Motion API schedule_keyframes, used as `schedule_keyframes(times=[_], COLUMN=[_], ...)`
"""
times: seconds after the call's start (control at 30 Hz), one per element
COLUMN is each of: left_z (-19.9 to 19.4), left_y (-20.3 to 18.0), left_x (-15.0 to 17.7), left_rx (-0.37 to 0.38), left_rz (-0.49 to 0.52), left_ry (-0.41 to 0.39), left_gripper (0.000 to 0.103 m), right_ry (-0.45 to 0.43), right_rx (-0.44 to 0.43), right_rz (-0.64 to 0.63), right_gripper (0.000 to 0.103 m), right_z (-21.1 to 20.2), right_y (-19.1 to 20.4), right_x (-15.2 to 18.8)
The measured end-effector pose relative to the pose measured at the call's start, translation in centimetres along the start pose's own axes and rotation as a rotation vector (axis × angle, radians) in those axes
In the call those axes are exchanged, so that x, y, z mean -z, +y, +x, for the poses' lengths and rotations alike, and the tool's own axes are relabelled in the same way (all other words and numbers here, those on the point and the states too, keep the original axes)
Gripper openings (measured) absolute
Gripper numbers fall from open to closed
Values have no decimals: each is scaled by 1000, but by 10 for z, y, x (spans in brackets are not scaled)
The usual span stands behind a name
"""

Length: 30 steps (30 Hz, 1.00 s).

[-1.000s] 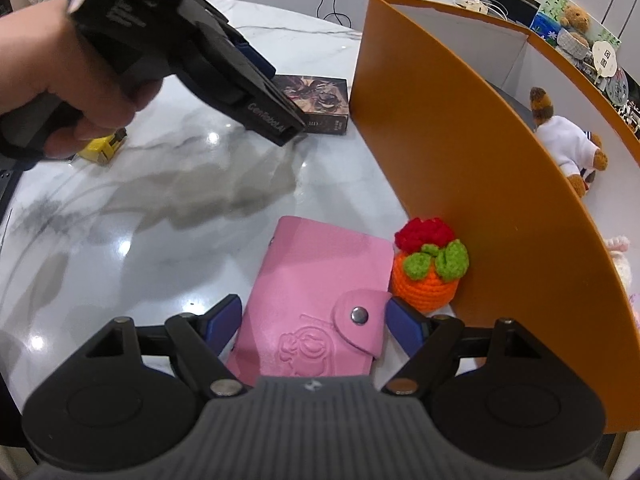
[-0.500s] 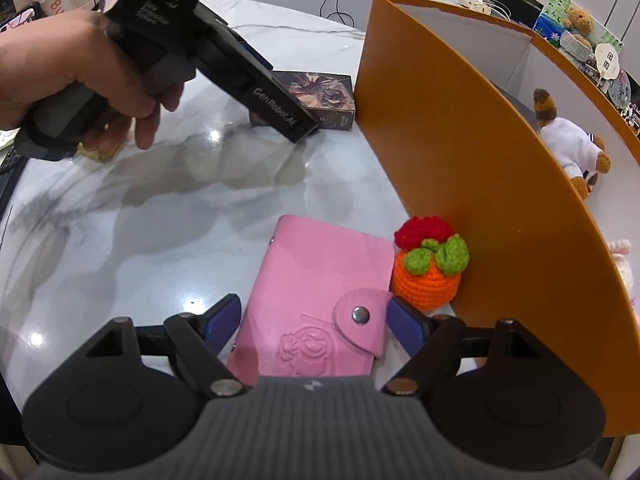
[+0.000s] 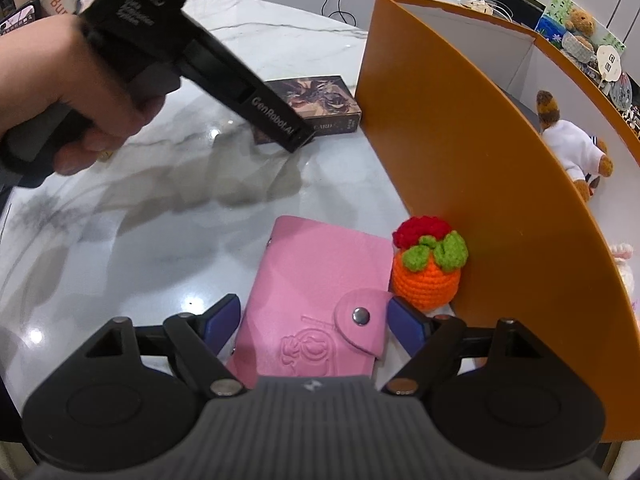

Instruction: Organize objects

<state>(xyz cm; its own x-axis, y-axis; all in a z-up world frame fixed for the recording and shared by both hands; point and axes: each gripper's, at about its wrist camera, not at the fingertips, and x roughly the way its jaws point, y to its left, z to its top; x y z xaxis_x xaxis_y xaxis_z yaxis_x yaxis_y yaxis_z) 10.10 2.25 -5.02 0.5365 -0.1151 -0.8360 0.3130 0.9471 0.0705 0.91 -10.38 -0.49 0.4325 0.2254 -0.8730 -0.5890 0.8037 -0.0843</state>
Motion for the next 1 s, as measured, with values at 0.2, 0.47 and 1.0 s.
schedule_keyframes(times=[0.2, 0.47, 1.0], left_z=[-17, -45, -48], left_y=[0, -13, -21], left_x=[20, 50, 52], left_rx=[-24, -46, -33], left_rz=[-42, -82, -56], left_ry=[39, 86, 69], left_gripper=[76, 74, 79], right_ry=[-4, 7, -25], right_rx=[1, -42, -46], right_rz=[-51, -131, -134], right_gripper=[80, 69, 81], right_z=[0, -10, -2], right_y=[2, 0, -6], right_x=[1, 1, -8])
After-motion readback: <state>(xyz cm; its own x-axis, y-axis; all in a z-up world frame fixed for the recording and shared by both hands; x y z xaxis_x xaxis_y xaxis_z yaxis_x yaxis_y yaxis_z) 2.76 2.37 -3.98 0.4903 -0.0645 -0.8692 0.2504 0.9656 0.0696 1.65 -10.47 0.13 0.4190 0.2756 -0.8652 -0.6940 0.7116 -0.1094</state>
